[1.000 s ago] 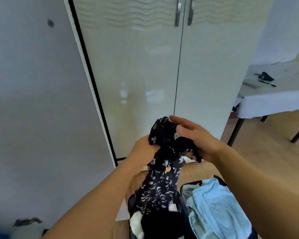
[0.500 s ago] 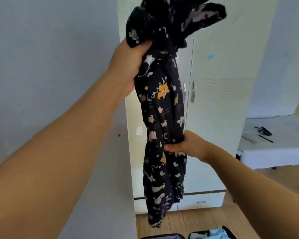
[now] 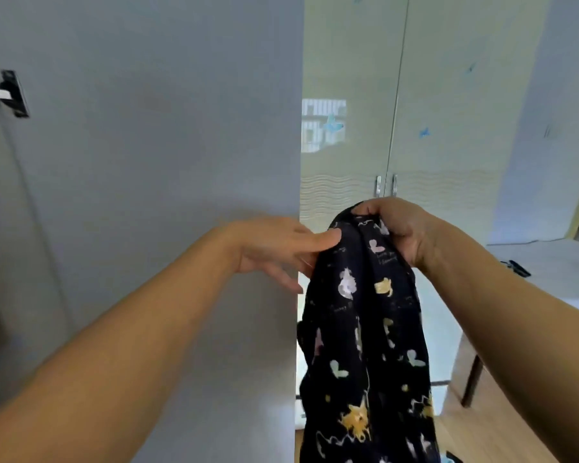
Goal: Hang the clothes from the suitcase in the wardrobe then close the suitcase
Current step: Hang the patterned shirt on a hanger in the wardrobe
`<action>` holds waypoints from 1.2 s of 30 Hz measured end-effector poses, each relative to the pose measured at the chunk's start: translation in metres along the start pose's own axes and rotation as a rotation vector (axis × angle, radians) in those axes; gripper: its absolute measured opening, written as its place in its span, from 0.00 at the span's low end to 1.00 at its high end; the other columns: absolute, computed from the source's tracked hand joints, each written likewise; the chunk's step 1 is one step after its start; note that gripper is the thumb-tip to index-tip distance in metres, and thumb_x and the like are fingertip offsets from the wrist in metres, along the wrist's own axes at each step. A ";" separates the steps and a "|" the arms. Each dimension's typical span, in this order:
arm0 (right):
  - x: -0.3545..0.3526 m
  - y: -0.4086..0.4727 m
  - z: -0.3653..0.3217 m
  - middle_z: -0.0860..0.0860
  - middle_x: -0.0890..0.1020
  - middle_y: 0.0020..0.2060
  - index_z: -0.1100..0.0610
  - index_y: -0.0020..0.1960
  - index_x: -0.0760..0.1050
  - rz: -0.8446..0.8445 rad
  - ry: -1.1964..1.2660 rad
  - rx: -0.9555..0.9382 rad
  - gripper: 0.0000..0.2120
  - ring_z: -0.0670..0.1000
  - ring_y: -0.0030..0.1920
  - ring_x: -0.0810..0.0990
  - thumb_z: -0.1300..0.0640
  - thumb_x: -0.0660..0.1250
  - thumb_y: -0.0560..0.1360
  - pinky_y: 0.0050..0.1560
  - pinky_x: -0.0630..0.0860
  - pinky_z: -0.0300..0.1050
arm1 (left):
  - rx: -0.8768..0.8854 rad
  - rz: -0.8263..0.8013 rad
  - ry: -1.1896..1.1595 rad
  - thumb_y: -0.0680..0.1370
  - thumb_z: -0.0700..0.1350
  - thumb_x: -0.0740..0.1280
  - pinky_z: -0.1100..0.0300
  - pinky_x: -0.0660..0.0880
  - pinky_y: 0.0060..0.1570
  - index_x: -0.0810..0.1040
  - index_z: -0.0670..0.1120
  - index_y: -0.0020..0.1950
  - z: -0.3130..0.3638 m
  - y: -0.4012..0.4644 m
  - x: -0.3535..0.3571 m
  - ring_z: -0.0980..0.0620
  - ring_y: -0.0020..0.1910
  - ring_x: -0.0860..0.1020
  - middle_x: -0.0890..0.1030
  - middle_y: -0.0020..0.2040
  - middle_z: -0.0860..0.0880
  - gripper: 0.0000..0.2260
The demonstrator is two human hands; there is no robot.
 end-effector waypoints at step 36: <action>0.120 0.012 0.019 0.58 0.81 0.32 0.65 0.44 0.76 -0.262 0.053 0.061 0.06 0.55 0.30 0.81 0.66 0.61 0.76 0.36 0.78 0.49 | -0.162 0.642 0.076 0.72 0.34 0.69 0.52 0.80 0.43 0.64 0.50 0.71 -0.026 -0.072 -0.028 0.42 0.50 0.80 0.77 0.57 0.41 0.30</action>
Point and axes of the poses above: each hand's wrist, its own y-axis towards the middle knuckle, its own x-axis out of the palm, z = x × y, the point moved 5 cm from there along y, towards the middle knuckle
